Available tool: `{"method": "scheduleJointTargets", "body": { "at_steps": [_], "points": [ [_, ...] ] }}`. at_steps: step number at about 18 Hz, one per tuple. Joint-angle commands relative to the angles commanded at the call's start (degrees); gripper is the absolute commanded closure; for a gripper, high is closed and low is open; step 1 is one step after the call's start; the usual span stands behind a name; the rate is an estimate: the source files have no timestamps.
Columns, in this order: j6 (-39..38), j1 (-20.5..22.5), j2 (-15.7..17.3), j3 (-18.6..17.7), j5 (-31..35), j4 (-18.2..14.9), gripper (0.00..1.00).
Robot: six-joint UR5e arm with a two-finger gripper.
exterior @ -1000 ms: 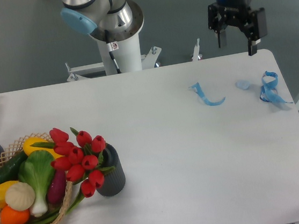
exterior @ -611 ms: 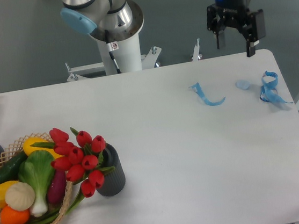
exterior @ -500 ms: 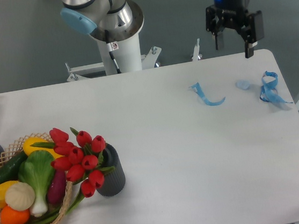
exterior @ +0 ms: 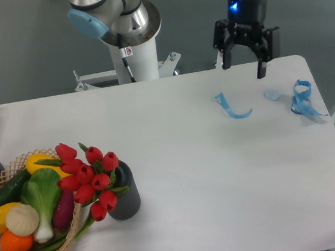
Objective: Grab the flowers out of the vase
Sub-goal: 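Move the open gripper from its start pose toward the tulip vase, then lower the open gripper down to the red tulip stems above the vase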
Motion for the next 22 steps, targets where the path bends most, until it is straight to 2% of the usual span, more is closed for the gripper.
{"method": "scheduleJointTargets", "body": {
  "at_steps": [11,20,22],
  "points": [
    [-0.45,-0.62,-0.09,-1.41,-0.26,-0.09,0.0],
    [-0.71,-0.62,-0.26,-2.28,-5.62,-0.26,0.0],
    [-1.24,-1.67,-0.27,-4.47,-7.55,-0.35,0.0]
  ]
}}
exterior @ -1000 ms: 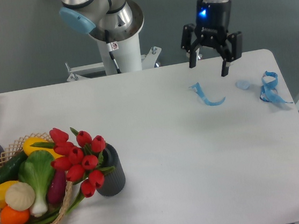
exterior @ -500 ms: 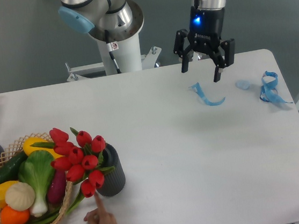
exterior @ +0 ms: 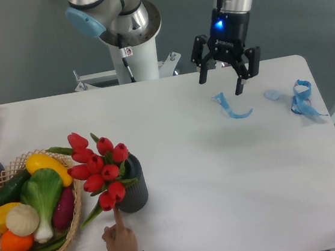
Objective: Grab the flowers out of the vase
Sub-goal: 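Lower the open gripper down to the red tulip stems above the vase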
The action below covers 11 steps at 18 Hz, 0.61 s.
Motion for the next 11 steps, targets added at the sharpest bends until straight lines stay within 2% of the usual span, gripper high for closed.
{"method": "scheduleJointTargets", "body": {
  "at_steps": [2,6,9,11],
  "points": [
    [-1.23,-2.55,-0.87,-1.42,-1.59,0.18,0.0],
    [-3.34,-6.94,-4.12,-0.98,-6.67,0.18,0.0],
    [-8.51,-8.53,-4.83,-1.16,-12.3,0.18,0.0],
    [-9.06,-9.32,-5.44,-1.24,-14.68,0.44,0.0]
  ]
}}
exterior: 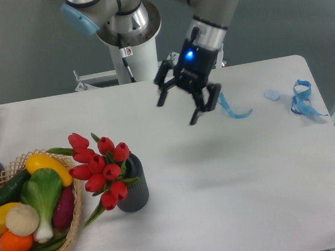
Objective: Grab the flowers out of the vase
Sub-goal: 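Lower the open gripper down to the red tulip stems above the vase, then close the gripper around the red tulip stems at the vase rim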
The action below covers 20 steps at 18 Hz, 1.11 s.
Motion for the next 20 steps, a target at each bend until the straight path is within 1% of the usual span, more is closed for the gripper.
{"method": "scheduleJointTargets", "body": {
  "at_steps": [3,4,6,8,10,12,15,17,20],
  "points": [
    [-1.31,-2.81,-2.46,0.26,-0.62,3.33,0.0],
    [-2.54,-3.78,-2.81,0.87,-0.62,3.78,0.0],
    [-5.44,-5.71,-4.65,2.89,-0.63,3.96,0.0],
    [-7.37,-7.47,-6.06,3.95,-0.62,5.36,0.0],
    [-8.0,-8.17,-6.77,4.04,-0.62,7.64,0.0],
    [-7.91,-9.14,-8.52,4.66,-0.28,9.22,0.0],
    [-7.56,-10.02,-9.23,4.83,0.25,10.11,0.0],
    [-7.47,-10.46,-10.63,5.62,0.25,10.37,0.0],
    [-7.47,-11.69,-11.6,5.8,0.43,12.13,0.0]
  ]
}}
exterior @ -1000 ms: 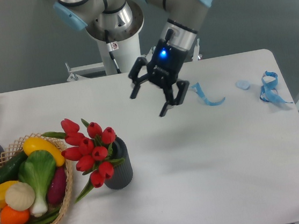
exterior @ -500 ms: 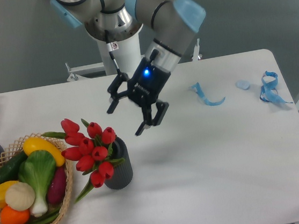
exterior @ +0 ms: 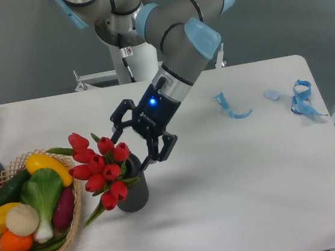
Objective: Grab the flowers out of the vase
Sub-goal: 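Close the gripper around the red tulip stems at the vase rim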
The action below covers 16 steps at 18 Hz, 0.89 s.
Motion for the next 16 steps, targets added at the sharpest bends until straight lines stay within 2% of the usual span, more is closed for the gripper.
{"method": "scheduleJointTargets", "body": {
  "at_steps": [9,13,14,16],
  "points": [
    [0.0,-1.5,-0.62,0.18,1.4,0.18,0.01],
    [-0.18,-1.5,-0.62,0.26,1.49,0.18,0.31],
    [-0.18,-1.5,-0.53,0.26,1.49,0.18,0.35],
    [-0.35,-1.5,-0.36,0.26,1.67,0.09,0.52]
  ]
}}
